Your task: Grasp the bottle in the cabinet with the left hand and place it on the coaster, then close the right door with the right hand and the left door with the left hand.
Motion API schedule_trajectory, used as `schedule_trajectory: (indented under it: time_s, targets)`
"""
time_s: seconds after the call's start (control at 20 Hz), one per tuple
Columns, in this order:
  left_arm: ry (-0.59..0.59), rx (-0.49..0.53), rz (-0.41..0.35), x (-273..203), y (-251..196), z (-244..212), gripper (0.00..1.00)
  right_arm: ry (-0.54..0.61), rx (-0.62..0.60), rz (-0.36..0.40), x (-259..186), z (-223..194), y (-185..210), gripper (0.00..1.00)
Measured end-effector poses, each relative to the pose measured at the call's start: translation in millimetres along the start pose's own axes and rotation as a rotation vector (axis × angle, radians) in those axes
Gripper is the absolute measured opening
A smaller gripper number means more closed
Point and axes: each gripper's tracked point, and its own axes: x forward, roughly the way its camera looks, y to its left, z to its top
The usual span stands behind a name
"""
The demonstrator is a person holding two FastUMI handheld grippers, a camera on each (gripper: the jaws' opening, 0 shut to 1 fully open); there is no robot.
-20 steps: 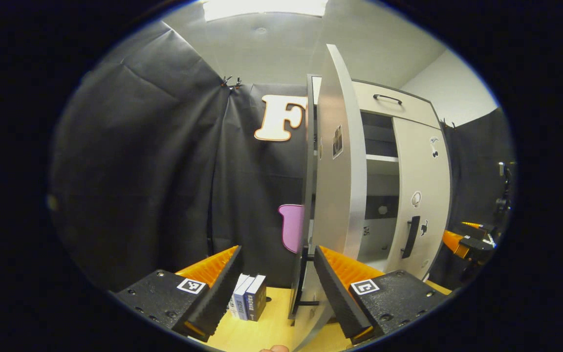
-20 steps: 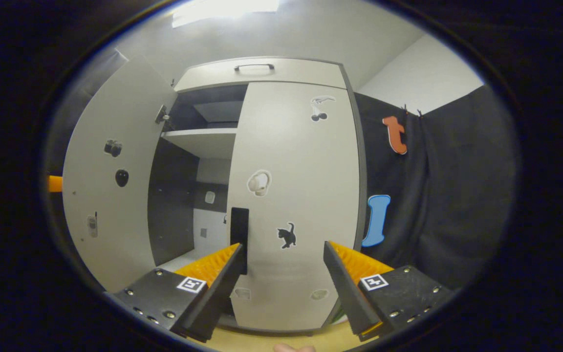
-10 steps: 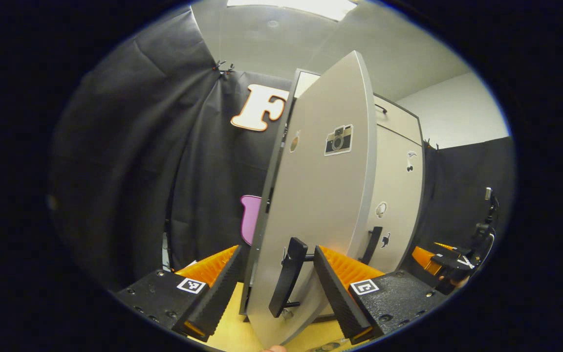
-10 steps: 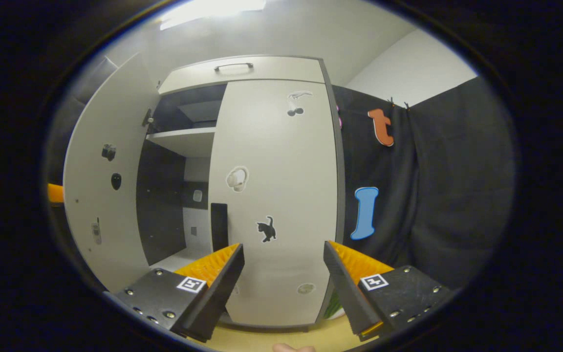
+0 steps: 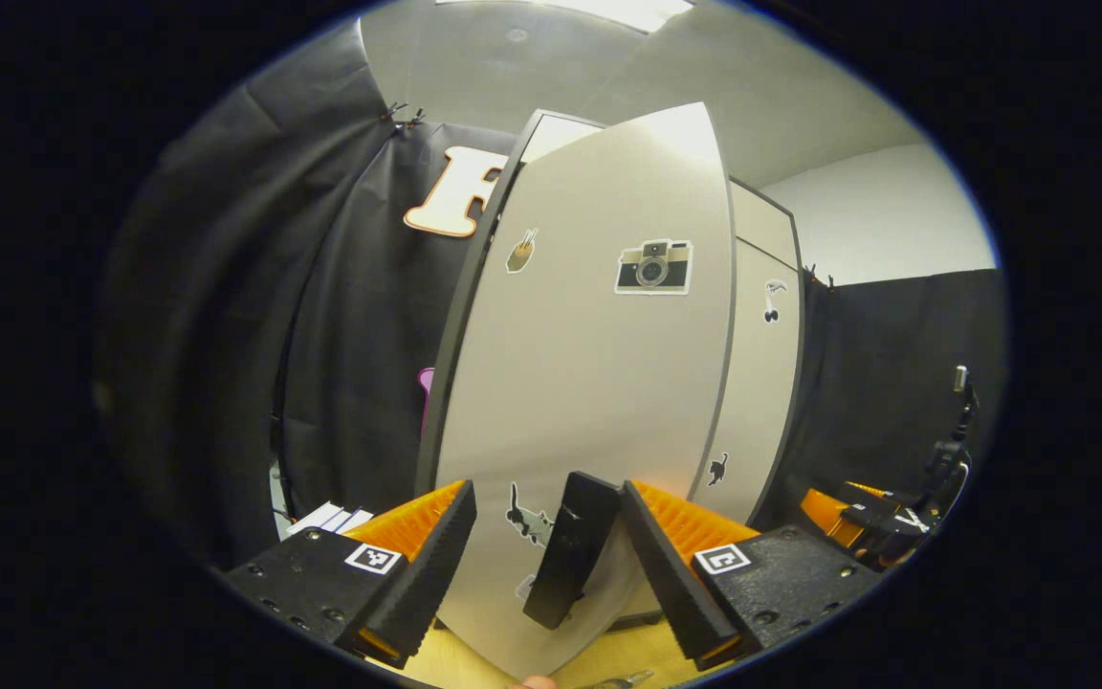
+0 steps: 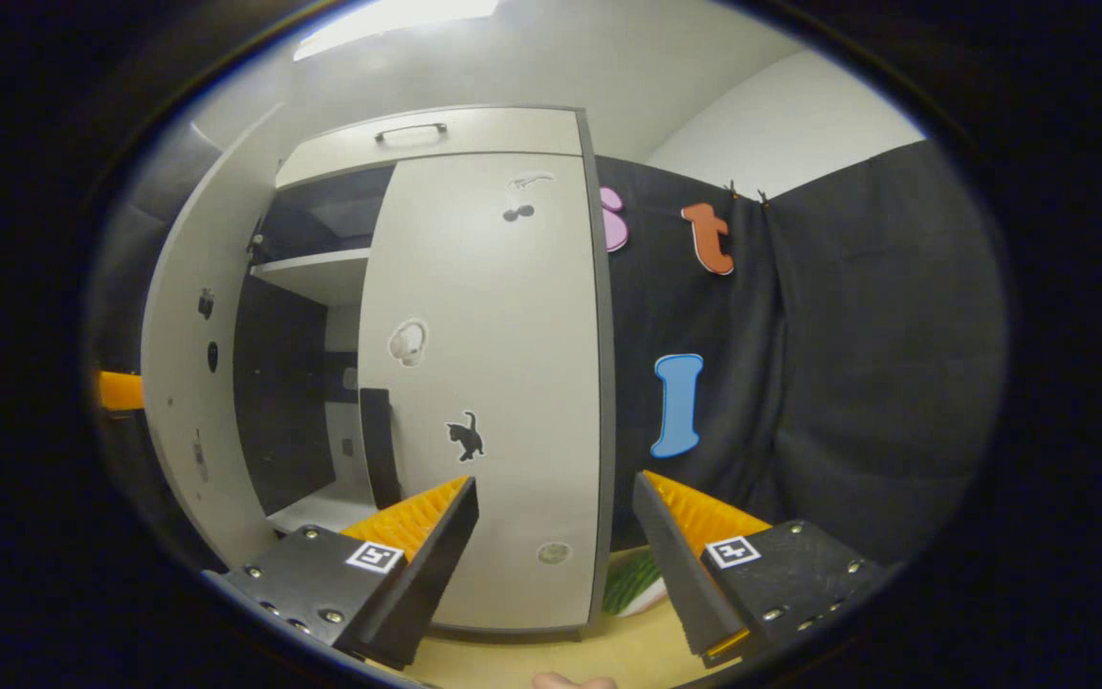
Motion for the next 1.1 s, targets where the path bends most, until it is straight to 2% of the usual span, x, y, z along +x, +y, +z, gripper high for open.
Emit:
schedule_trajectory:
  time_s: [0.25,0.3,0.5,0.75,1.1]
  targets:
    - [0.025,-0.031,-0.045,28.0,-19.6,-11.4,1.00,-0.006,-0.015,-0.030,-3.2,1.1,-18.6,0.99]
    - [0.030,-0.025,-0.052,33.1,-23.1,-13.6,1.00,-0.001,-0.017,-0.038,-3.6,-0.6,-22.5,0.97]
    - [0.033,0.036,-0.078,52.6,-34.5,-14.4,1.00,0.010,-0.012,-0.071,-6.6,-4.8,-42.2,0.99]
    - [0.049,0.019,-0.113,73.4,-45.3,-20.9,1.00,0.007,-0.019,-0.116,-8.7,-3.6,-67.0,0.99]
    - [0.055,0.060,-0.132,95.7,-54.7,-25.3,1.00,0.018,-0.012,-0.160,-7.8,-9.4,-90.0,0.97]
